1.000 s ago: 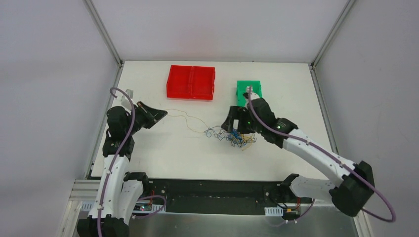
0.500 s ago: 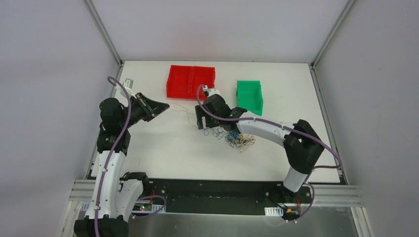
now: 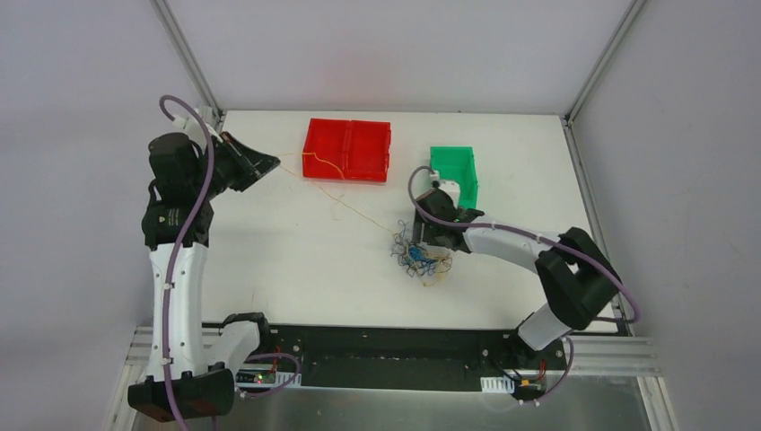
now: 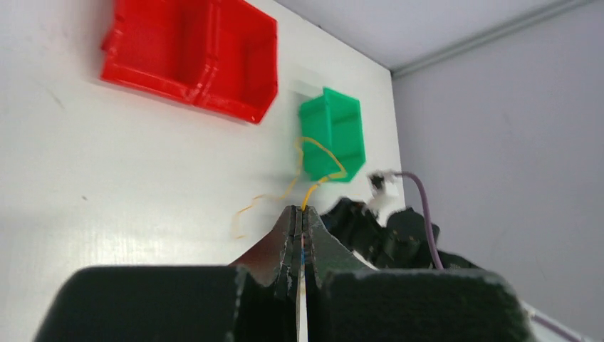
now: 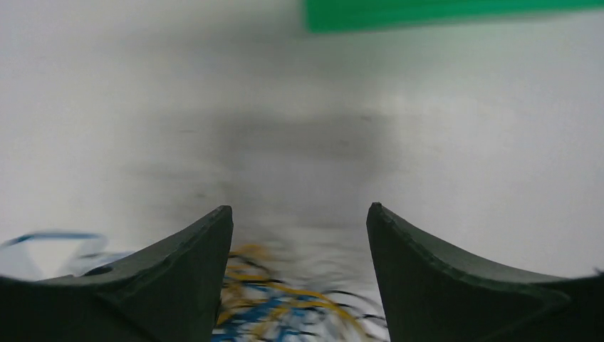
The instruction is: Untangle the cables
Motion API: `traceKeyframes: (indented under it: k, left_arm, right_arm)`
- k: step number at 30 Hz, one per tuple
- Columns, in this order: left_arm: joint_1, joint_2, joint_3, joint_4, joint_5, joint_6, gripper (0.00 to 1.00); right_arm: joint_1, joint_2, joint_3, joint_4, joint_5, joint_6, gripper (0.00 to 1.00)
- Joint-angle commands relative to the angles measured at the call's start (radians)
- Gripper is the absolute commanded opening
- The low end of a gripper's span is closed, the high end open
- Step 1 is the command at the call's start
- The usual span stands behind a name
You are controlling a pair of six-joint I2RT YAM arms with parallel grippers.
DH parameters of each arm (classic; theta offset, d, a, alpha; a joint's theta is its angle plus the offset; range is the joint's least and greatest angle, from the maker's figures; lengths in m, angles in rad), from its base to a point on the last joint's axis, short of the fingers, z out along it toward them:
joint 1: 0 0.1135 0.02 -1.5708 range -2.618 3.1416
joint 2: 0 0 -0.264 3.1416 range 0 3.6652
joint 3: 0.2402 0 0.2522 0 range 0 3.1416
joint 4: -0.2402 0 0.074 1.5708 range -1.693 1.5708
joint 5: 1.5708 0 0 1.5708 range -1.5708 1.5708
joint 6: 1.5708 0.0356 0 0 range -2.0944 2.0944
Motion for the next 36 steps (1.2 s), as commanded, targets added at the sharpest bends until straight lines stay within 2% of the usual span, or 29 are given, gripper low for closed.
traceKeyframes:
  k: [1,4,6,9,12,15,18,25,31,36]
  left_arm:
    - [0.075,0.083,0.172,-0.154,-0.146,0.070,0.00]
    - [0.148,0.132,0.234,-0.204,-0.163,0.061,0.00]
    - [0.182,0.149,0.236,-0.202,-0.123,0.051,0.00]
    - [0.184,0.156,0.202,-0.159,-0.035,0.033,0.00]
    - [0.184,0.133,0.174,-0.141,-0.023,0.037,0.00]
    - [0.182,0.097,0.131,-0.074,0.088,0.014,0.00]
    - [0.178,0.057,0.079,-0.046,0.102,0.005,0.00]
    - [0.178,-0.027,-0.016,-0.046,-0.009,0.003,0.00]
    - [0.179,-0.042,-0.035,-0.046,-0.019,0.011,0.00]
    - [0.178,-0.039,-0.039,-0.046,0.000,0.001,0.00]
  right_arm:
    - [-0.112,-0.190,-0.127,-0.150,0.079,0.097,0.72]
    - [-0.203,-0.303,-0.191,-0.232,0.093,0.122,0.73]
    - [-0.257,-0.382,-0.224,-0.260,0.075,0.122,0.73]
    - [-0.284,-0.474,-0.246,-0.279,0.057,0.107,0.73]
    - [-0.295,-0.511,-0.221,-0.314,0.033,0.099,0.72]
    - [-0.292,-0.563,-0.219,-0.230,-0.170,0.038,0.78]
    - [-0.245,-0.574,-0.215,-0.085,-0.311,0.017,0.82]
    - [-0.011,-0.280,0.095,-0.109,-0.257,-0.052,0.81]
    - [0.088,-0.012,0.315,-0.084,-0.267,-0.061,0.80]
    - [0.129,0.205,0.549,-0.170,-0.285,-0.113,0.77]
